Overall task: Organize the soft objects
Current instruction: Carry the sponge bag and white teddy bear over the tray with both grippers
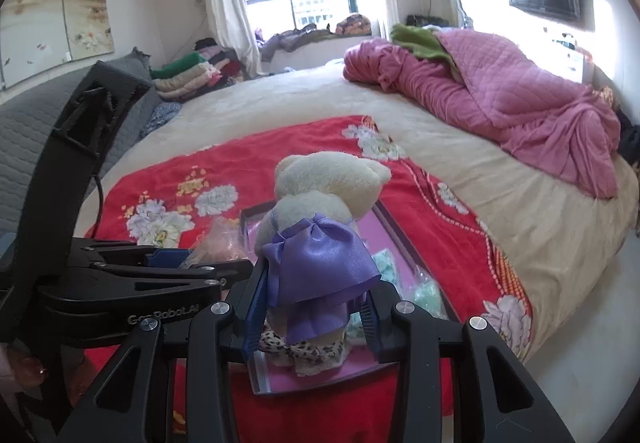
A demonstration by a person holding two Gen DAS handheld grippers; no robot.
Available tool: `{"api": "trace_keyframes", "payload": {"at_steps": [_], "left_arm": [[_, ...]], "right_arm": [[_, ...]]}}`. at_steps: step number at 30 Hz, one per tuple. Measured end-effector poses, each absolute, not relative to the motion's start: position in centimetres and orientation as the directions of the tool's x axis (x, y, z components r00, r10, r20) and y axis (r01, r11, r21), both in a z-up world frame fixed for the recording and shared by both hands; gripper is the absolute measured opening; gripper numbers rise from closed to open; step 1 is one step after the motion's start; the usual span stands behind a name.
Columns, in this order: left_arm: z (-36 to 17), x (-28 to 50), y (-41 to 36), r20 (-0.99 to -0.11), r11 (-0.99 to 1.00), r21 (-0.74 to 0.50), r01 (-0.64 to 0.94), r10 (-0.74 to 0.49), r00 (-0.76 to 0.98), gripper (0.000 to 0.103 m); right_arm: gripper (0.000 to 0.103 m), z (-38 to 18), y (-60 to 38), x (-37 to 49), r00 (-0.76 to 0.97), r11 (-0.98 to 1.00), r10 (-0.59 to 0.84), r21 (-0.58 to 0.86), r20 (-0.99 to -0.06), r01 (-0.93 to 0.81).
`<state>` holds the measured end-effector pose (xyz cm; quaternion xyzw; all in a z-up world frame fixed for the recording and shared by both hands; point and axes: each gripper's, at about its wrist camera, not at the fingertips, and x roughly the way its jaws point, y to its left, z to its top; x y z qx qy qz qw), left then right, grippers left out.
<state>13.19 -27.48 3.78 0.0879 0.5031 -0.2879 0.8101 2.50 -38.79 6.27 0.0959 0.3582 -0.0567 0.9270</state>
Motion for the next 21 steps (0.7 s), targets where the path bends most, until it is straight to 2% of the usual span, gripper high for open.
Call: {"api": "trace_keyframes", "payload": {"at_steps": [21], "left_arm": [[-1.7, 19.2, -28.9, -0.910, 0.848, -0.147, 0.510, -0.318, 0.266, 0.044]], "right_arm": [[0.041, -0.1, -38.8, 5.7, 0.632, 0.980, -0.031, 0.101, -0.774, 0.172]]}}
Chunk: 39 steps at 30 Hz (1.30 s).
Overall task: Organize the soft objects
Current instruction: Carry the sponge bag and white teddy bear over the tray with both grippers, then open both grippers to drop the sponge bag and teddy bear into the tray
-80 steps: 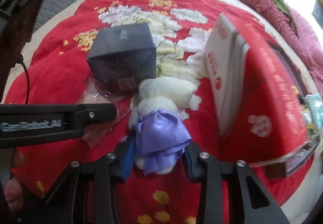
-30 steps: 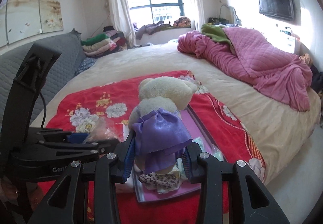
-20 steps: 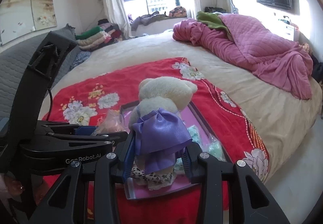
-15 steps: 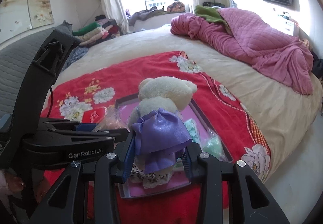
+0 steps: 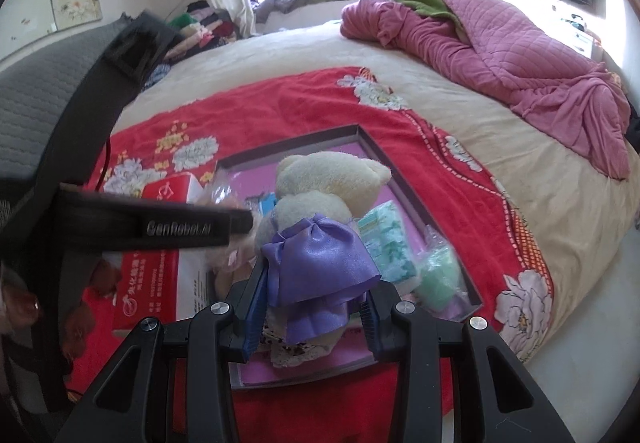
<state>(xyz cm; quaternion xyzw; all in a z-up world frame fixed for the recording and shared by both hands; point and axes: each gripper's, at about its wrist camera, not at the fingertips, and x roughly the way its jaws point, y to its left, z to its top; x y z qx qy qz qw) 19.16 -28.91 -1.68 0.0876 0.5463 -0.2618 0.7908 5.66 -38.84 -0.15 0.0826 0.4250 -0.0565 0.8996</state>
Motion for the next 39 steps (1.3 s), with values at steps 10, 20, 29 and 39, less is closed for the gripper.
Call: {"api": "trace_keyframes", "payload": {"at_steps": [10, 20, 29, 39], "left_arm": [[-3.1, 20.1, -29.6, -0.918, 0.843, -0.146, 0.518, -0.311, 0.247, 0.044], [-3.5, 20.2, -29.9, -0.918, 0.839, -0.149, 0.524, -0.314, 0.242, 0.044], [-4.0, 20.3, -30.3, -0.922, 0.836, -0.150, 0.528, -0.312, 0.232, 0.045], [-4.0, 19.7, -30.0, -0.916, 0.831, -0.180, 0.527, -0.337, 0.219, 0.061]], "right_arm": [[0.043, -3.2, -39.0, 8.1, 0.576, 0.975, -0.074, 0.062, -0.814, 0.212], [0.049, -4.1, -38.8, 8.4, 0.578, 0.977, -0.081, 0.051, -0.812, 0.209], [0.068, -2.6, -39.0, 6.7, 0.595, 0.978, -0.126, 0.002, -0.794, 0.209], [0.068, 0.2, -40.8, 4.4, 0.623, 0.965, -0.147, 0.026, -0.768, 0.260]]}}
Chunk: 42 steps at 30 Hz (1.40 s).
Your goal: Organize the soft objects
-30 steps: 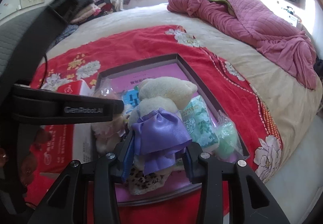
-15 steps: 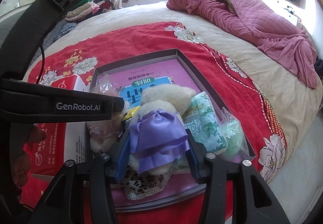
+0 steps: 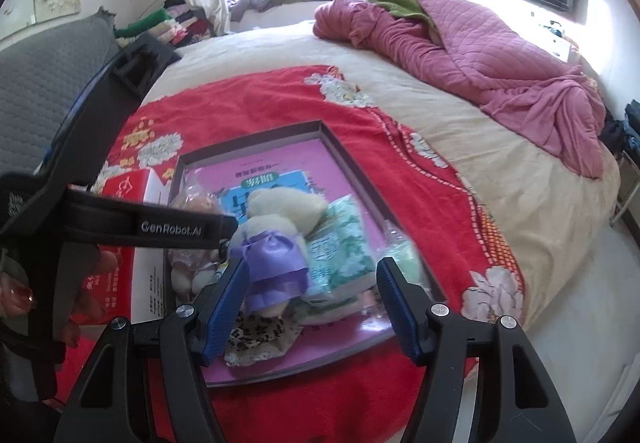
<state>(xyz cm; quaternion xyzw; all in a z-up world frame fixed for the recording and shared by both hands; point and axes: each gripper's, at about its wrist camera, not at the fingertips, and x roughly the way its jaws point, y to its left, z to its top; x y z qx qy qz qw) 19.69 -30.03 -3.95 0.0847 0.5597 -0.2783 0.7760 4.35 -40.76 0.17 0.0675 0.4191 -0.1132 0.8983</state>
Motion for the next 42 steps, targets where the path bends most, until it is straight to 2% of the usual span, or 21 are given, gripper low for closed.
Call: {"api": "trace_keyframes", "payload": {"at_steps": [5, 10, 13, 16, 31, 42], "left_arm": [[-2.5, 18.9, -29.0, -0.898, 0.826, -0.191, 0.530, -0.365, 0.245, 0.075], [-0.6, 17.8, -28.0, -0.886, 0.830, -0.169, 0.531, -0.364, 0.288, 0.077], [0.8, 16.7, -27.2, -0.874, 0.840, -0.130, 0.527, -0.348, 0.339, 0.087], [2.1, 15.4, -26.2, -0.854, 0.845, -0.108, 0.524, -0.348, 0.386, 0.087], [6.0, 8.1, -19.4, -0.815, 0.859, -0.101, 0.502, -0.361, 0.453, 0.087], [6.2, 4.2, -15.0, -0.818, 0.885, -0.073, 0.459, -0.316, 0.480, 0.087]], "right_arm": [[0.068, 1.2, -41.2, 3.6, 0.629, 0.958, -0.171, 0.021, -0.759, 0.286], [0.068, 2.2, -41.4, 2.7, 0.633, 0.952, -0.188, 0.020, -0.751, 0.306], [0.069, 3.0, -41.3, 2.0, 0.638, 0.949, -0.197, 0.019, -0.744, 0.315], [0.074, 3.8, -41.0, 1.4, 0.642, 0.947, -0.212, 0.006, -0.737, 0.320], [0.075, 7.4, -36.2, -3.3, 0.658, 0.936, -0.254, -0.008, -0.709, 0.353], [0.075, 8.4, -32.8, -6.3, 0.641, 0.931, -0.260, -0.011, -0.722, 0.366]]}}
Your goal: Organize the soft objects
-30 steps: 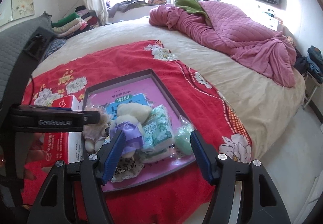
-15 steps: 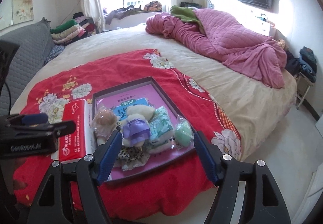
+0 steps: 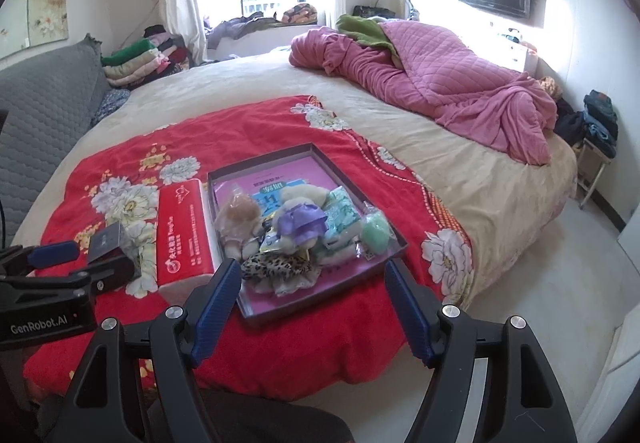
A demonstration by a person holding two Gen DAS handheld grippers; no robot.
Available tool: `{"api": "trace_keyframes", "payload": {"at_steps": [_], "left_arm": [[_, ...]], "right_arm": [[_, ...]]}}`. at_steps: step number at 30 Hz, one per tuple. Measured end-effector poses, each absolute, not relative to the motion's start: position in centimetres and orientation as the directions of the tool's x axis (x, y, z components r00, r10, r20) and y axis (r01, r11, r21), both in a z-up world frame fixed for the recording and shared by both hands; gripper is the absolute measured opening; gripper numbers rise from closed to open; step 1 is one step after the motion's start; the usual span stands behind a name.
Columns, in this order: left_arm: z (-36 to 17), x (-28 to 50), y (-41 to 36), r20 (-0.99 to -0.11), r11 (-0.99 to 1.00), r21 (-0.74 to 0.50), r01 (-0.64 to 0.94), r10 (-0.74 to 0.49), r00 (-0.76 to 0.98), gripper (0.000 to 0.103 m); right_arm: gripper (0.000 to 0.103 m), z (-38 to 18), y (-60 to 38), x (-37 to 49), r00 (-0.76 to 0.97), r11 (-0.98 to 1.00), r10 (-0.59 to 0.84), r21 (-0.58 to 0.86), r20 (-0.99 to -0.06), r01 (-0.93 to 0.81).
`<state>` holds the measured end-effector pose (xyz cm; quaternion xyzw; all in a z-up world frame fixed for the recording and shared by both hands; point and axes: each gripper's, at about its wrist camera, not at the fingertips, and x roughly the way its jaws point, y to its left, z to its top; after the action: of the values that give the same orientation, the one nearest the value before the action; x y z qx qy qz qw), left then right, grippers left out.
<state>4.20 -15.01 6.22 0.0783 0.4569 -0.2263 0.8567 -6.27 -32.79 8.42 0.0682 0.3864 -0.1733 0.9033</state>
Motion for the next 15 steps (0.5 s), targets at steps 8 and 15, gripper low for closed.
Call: {"api": "trace_keyframes", "payload": {"at_steps": [8, 15], "left_arm": [[5.3, 2.3, -13.5, -0.829, 0.889, -0.071, 0.452, -0.305, 0.469, 0.087], [5.1, 0.5, -13.2, -0.822, 0.882, -0.062, 0.467, -0.311, 0.477, 0.087]], "right_arm": [[0.075, 8.2, -31.2, -7.6, 0.625, 0.930, -0.261, -0.017, -0.735, 0.368], [0.075, 7.6, -30.7, -8.6, 0.619, 0.927, -0.263, -0.015, -0.740, 0.375]]}}
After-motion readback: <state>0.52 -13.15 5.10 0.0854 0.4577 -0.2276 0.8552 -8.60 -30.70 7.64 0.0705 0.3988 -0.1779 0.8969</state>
